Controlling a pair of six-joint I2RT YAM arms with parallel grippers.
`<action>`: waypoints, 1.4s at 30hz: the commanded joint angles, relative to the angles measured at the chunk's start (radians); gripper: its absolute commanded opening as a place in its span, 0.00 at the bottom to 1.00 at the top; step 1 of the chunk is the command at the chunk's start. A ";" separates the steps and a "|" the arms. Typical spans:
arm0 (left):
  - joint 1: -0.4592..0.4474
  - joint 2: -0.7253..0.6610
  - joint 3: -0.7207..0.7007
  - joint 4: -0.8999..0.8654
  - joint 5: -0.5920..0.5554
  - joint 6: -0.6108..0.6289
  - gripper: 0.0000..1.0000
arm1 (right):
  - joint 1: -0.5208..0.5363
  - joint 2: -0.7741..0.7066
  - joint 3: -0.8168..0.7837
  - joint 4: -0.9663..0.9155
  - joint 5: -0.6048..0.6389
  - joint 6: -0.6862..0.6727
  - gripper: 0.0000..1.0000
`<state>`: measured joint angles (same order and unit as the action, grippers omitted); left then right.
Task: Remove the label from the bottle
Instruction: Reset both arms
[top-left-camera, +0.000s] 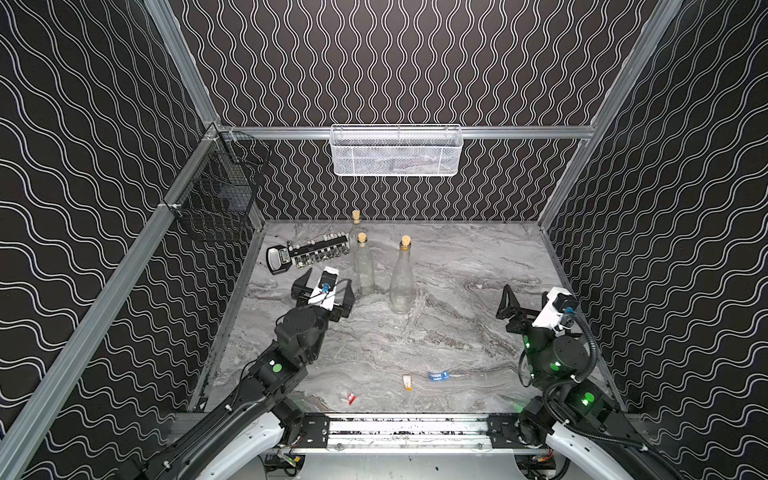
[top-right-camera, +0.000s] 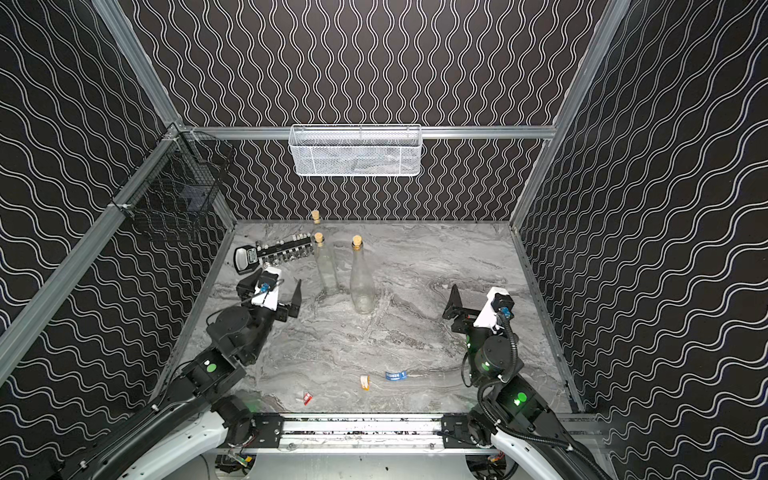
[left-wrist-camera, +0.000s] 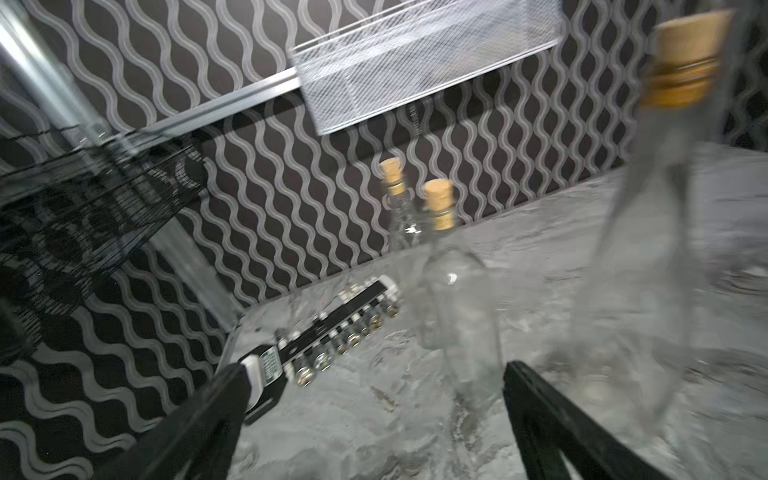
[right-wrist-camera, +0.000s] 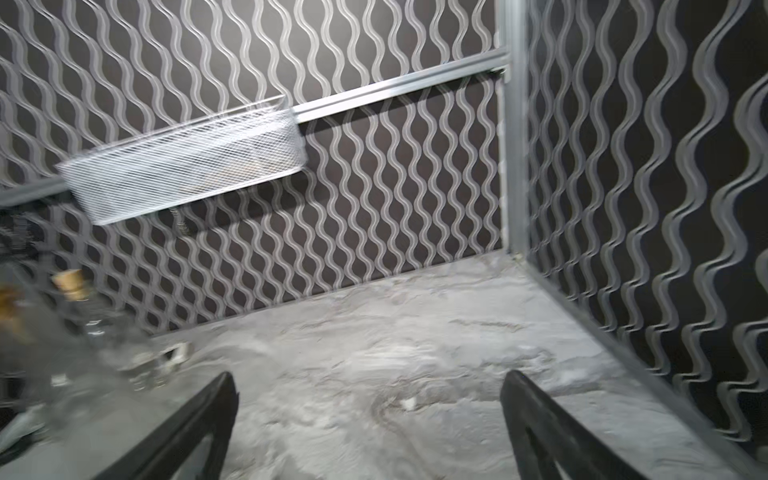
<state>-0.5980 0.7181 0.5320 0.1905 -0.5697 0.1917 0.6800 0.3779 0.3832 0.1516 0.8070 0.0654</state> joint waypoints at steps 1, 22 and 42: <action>0.086 0.049 -0.006 0.049 -0.072 -0.138 0.99 | 0.001 0.060 -0.079 0.358 0.120 -0.210 1.00; 0.519 0.606 -0.129 0.372 0.266 -0.332 0.99 | -0.444 0.767 -0.261 0.938 -0.039 -0.036 1.00; 0.748 0.837 -0.197 0.824 0.744 -0.270 0.99 | -0.662 1.113 -0.074 0.900 -0.440 -0.007 1.00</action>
<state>0.1478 1.5520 0.3470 0.9253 0.0944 -0.1066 0.0662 1.4990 0.2890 1.1854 0.5488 -0.0074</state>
